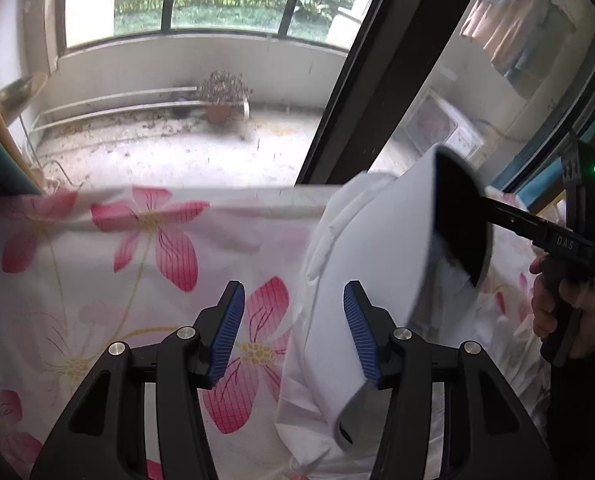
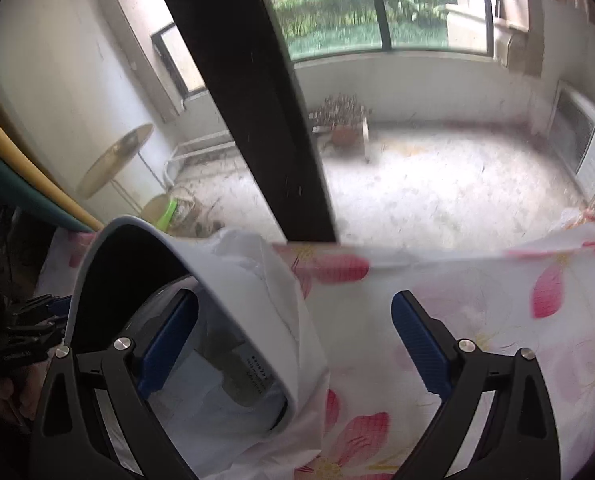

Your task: Fold large clothes

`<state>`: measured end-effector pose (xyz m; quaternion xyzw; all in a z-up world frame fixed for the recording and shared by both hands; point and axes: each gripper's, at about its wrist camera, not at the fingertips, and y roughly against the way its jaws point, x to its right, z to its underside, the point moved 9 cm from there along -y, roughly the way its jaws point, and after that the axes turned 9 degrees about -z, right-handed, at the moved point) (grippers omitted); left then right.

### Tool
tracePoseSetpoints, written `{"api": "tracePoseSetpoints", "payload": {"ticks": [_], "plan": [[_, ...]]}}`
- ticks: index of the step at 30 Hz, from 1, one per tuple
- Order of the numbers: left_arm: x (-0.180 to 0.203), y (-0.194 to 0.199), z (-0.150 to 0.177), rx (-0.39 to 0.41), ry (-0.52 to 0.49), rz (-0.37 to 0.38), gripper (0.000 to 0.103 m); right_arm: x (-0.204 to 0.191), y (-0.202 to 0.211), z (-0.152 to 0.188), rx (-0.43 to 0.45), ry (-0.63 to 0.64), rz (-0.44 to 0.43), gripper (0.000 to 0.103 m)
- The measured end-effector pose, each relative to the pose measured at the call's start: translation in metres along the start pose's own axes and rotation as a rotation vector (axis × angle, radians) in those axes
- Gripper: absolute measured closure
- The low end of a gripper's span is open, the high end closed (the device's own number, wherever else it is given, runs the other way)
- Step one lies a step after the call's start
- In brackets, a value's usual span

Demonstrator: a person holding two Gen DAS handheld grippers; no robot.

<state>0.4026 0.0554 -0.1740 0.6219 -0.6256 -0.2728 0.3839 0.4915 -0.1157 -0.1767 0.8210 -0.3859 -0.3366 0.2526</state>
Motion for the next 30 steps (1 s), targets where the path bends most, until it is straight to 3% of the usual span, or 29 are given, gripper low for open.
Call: {"api": "tracePoseSetpoints", "payload": {"ticks": [4, 9, 12, 17, 19, 21, 25, 30], "plan": [[0.004, 0.014, -0.009, 0.04, -0.001, 0.019, 0.049, -0.011, 0.018, -0.009, 0.049, 0.076, -0.01, 0.01], [0.02, 0.029, -0.016, 0.079, 0.022, 0.096, 0.049, -0.006, 0.024, -0.013, 0.082, -0.009, -0.091, 0.012], [0.03, 0.024, -0.011, 0.063, -0.019, 0.08, 0.049, 0.003, 0.022, -0.018, 0.101, -0.053, -0.084, 0.021], [0.03, 0.003, 0.0, 0.033, -0.109, -0.031, 0.049, -0.011, 0.002, -0.011, 0.056, -0.057, -0.127, 0.033], [0.026, 0.002, 0.001, 0.031, -0.101, -0.034, 0.056, -0.017, -0.001, -0.007, 0.043, -0.049, -0.152, 0.035], [0.02, -0.002, 0.001, 0.014, -0.09, -0.04, 0.081, -0.023, -0.001, -0.003, 0.036, -0.009, -0.16, 0.038], [0.011, -0.007, 0.002, -0.001, -0.051, -0.032, 0.092, -0.034, -0.005, 0.003, 0.012, 0.066, -0.133, 0.069], [0.009, 0.002, 0.0, 0.025, -0.037, -0.024, 0.095, -0.047, 0.001, 0.006, 0.001, 0.128, -0.141, 0.069]]}}
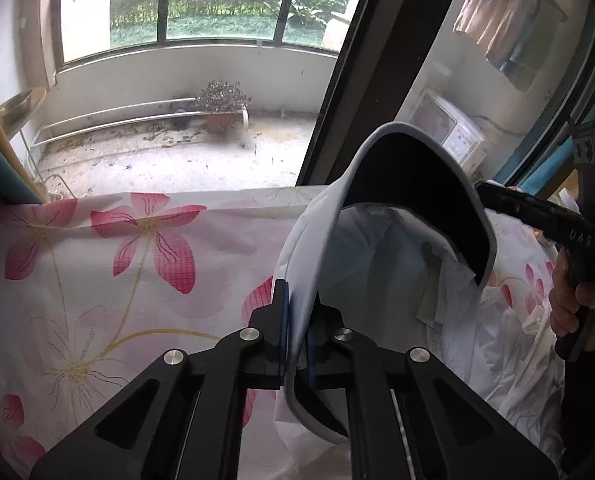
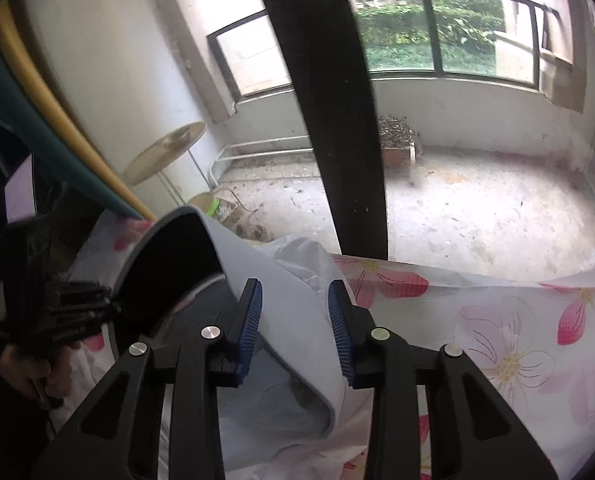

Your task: Fold large clothes

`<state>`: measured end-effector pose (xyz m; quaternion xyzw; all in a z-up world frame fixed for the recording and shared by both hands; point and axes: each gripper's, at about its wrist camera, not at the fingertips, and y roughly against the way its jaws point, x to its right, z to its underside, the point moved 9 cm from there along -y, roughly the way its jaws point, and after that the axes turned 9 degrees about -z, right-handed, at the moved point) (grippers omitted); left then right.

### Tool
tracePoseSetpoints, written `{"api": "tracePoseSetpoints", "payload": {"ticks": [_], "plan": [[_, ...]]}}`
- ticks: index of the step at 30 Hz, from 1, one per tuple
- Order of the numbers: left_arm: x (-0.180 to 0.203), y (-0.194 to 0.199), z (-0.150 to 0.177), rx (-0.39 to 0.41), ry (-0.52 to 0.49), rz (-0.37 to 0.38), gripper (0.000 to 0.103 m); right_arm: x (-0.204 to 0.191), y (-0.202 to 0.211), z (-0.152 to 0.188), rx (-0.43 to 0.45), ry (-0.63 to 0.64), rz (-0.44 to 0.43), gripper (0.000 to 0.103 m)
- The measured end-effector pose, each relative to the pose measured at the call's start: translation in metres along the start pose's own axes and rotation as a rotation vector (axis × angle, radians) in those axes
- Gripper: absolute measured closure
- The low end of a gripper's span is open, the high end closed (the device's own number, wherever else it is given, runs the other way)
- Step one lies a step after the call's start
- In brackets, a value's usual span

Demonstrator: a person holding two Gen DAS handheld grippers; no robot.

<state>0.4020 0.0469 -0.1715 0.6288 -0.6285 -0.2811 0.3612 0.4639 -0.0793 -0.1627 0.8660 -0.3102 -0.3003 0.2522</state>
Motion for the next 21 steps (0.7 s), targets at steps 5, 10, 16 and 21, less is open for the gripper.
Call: {"api": "tracePoseSetpoints", "payload": {"ticks": [5, 10, 16, 21], "plan": [[-0.002, 0.016, -0.006, 0.061, -0.009, -0.012, 0.096, -0.006, 0.005, -0.002, 0.008, 0.007, 0.01, 0.068], [0.004, 0.031, -0.008, 0.12, -0.026, 0.004, 0.096, -0.014, 0.005, 0.002, -0.015, 0.045, 0.04, 0.067], [0.011, 0.05, -0.011, 0.178, -0.041, 0.033, 0.096, -0.03, 0.02, 0.006, -0.003, 0.087, 0.064, 0.039], [0.035, 0.075, 0.001, 0.253, -0.157, 0.014, 0.095, -0.047, 0.041, 0.006, 0.035, 0.124, 0.058, 0.027]]}}
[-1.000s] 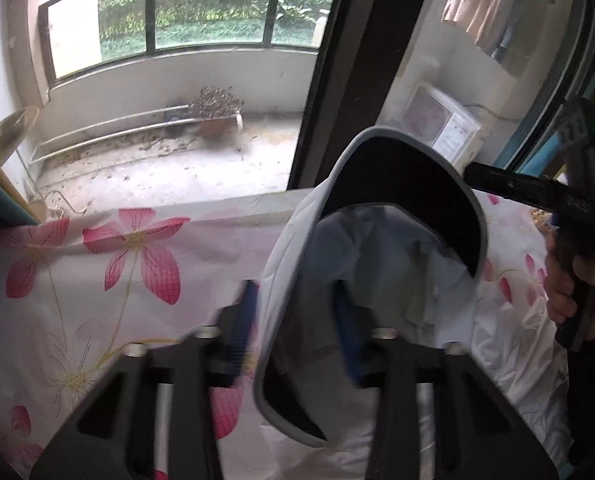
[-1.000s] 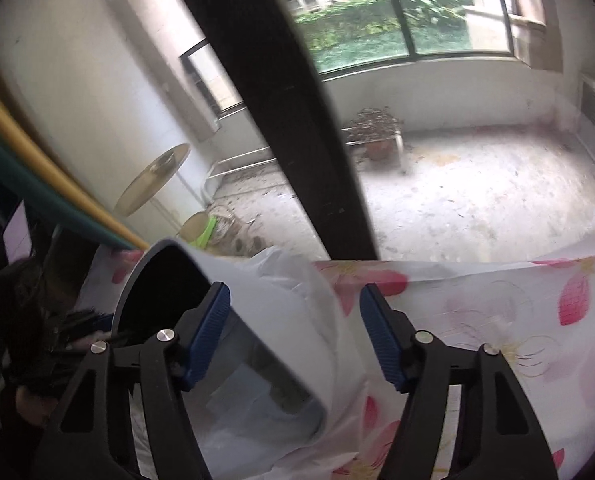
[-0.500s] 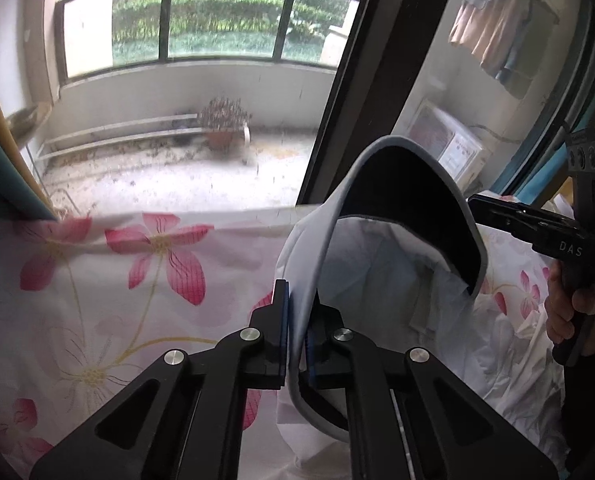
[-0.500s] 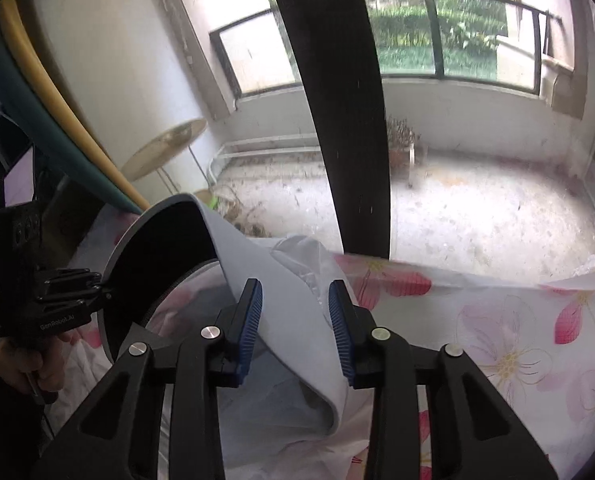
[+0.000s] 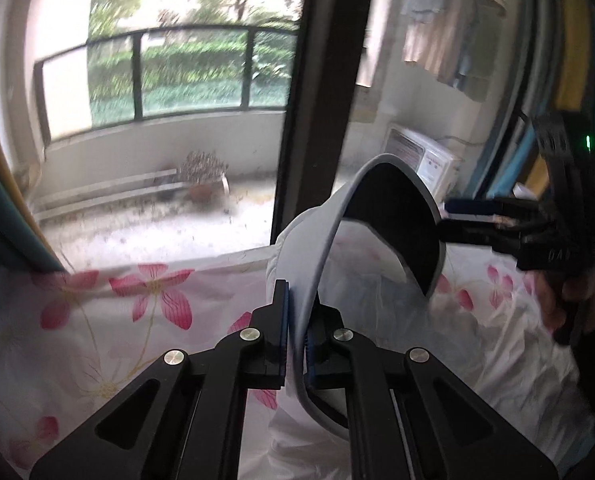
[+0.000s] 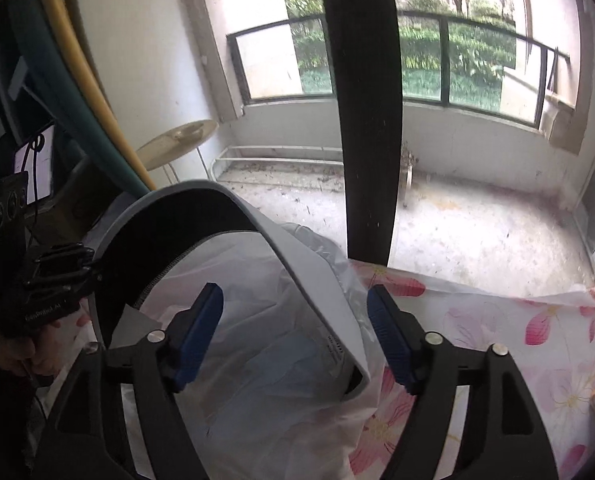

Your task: Fold large clothes

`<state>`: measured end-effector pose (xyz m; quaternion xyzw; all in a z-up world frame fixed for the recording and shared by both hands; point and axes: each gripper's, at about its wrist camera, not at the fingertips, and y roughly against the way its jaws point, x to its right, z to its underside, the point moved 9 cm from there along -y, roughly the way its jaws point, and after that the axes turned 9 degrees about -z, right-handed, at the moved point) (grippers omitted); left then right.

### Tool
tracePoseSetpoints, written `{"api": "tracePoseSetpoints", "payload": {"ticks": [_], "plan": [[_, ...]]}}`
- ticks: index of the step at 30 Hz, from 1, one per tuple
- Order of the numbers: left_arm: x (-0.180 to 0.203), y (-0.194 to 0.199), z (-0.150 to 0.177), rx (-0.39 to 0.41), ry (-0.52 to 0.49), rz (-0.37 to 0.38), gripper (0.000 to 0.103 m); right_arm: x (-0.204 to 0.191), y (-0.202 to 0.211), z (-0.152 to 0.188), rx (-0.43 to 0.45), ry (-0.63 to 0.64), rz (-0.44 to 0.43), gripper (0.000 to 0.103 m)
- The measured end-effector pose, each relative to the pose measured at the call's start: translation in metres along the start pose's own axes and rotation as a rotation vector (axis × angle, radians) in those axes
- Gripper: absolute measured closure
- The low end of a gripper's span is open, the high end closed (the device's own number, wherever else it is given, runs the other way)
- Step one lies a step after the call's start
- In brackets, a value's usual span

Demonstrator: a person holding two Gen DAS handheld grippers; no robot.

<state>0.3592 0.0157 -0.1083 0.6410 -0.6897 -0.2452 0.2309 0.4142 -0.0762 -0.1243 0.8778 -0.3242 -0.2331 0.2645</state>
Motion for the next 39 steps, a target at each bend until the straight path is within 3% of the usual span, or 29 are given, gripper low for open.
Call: {"api": "tracePoseSetpoints", "payload": {"ticks": [9, 10, 11, 13, 18, 21, 26, 31, 36, 39], "plan": [[0.035, 0.031, 0.032, 0.01, -0.111, 0.029, 0.095, -0.028, 0.0, 0.001, 0.014, 0.193, 0.109, 0.027], [0.037, 0.034, 0.035, 0.007, -0.114, 0.031, 0.095, -0.029, -0.001, 0.003, 0.015, 0.204, 0.116, 0.034], [0.039, 0.037, 0.039, 0.005, -0.116, 0.033, 0.095, -0.031, -0.002, 0.005, 0.009, 0.211, 0.109, 0.064], [0.037, 0.044, 0.044, 0.001, -0.119, 0.029, 0.095, -0.033, -0.005, 0.011, -0.022, 0.214, 0.105, 0.092], [0.025, 0.055, 0.052, -0.036, -0.041, 0.028, 0.094, -0.047, 0.016, 0.022, 0.007, 0.26, 0.122, 0.093], [0.023, 0.062, 0.057, -0.066, 0.043, 0.085, 0.084, -0.06, 0.036, 0.034, 0.027, 0.296, 0.169, 0.093], [0.027, 0.093, 0.073, -0.067, 0.13, 0.173, 0.064, -0.08, 0.063, 0.082, 0.028, 0.284, 0.222, 0.093], [0.034, 0.121, 0.105, -0.12, 0.162, 0.261, 0.061, -0.083, 0.072, 0.128, -0.001, 0.255, 0.26, 0.092], [0.022, 0.137, 0.115, -0.132, 0.209, 0.274, 0.06, -0.083, 0.076, 0.152, -0.021, 0.227, 0.241, 0.089], [0.027, 0.125, 0.106, -0.153, 0.217, 0.281, 0.052, -0.081, 0.07, 0.163, -0.032, 0.188, 0.197, 0.089]]}}
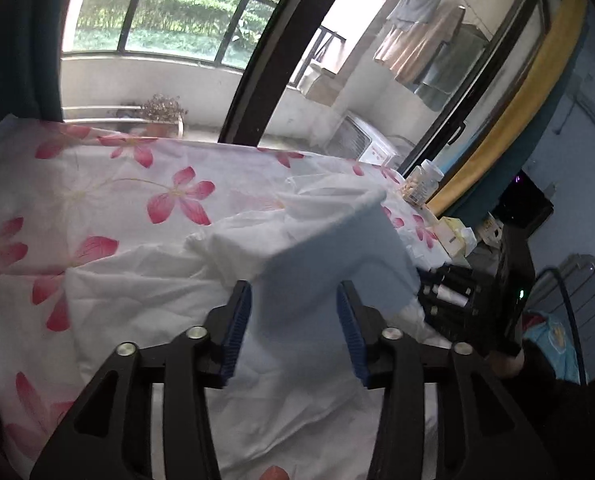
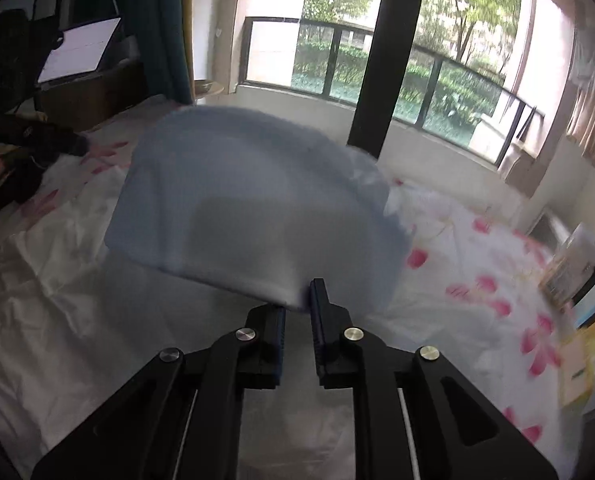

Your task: Fold large clothes

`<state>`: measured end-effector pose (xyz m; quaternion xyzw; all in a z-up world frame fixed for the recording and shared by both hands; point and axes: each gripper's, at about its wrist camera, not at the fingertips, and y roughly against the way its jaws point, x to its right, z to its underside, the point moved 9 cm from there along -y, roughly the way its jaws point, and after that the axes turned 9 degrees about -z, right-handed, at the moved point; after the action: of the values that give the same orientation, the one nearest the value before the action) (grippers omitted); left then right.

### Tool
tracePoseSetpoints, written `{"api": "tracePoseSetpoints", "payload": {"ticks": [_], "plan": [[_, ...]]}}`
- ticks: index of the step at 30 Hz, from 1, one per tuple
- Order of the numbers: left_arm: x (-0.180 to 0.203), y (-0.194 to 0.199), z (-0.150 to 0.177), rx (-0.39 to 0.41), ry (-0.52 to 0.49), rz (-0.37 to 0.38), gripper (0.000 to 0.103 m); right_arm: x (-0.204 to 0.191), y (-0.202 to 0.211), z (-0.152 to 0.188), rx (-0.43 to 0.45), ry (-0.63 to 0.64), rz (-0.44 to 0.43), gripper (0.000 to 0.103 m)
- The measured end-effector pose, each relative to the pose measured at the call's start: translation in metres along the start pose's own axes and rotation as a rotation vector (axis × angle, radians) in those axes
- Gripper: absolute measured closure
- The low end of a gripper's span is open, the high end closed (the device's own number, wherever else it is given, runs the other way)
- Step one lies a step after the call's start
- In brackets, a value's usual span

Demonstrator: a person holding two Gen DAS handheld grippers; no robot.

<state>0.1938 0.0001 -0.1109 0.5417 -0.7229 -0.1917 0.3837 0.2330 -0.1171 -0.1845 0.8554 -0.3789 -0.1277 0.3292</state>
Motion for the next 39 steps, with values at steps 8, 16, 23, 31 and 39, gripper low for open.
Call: {"api": "tracePoseSetpoints", "payload": {"ticks": [8, 16, 23, 31, 39], "plan": [[0.013, -0.057, 0.012, -0.065, -0.052, -0.048, 0.039, -0.001, -0.008, 0.009, 0.0, -0.045, -0.074, 0.089], [-0.006, -0.079, 0.007, -0.092, -0.048, -0.125, 0.036, 0.013, 0.022, 0.017, -0.007, -0.163, -0.3, 0.033], [-0.006, -0.092, 0.0, -0.118, -0.071, -0.141, 0.036, 0.079, 0.05, -0.013, 0.075, -0.178, -0.305, 0.02], [0.0, -0.068, -0.008, -0.079, -0.068, -0.109, 0.036, 0.139, -0.039, -0.029, -0.042, -0.292, -0.381, 0.02], [0.019, -0.085, -0.018, -0.085, -0.136, -0.073, 0.036, 0.114, -0.086, -0.033, -0.127, -0.261, -0.557, 0.019]]}}
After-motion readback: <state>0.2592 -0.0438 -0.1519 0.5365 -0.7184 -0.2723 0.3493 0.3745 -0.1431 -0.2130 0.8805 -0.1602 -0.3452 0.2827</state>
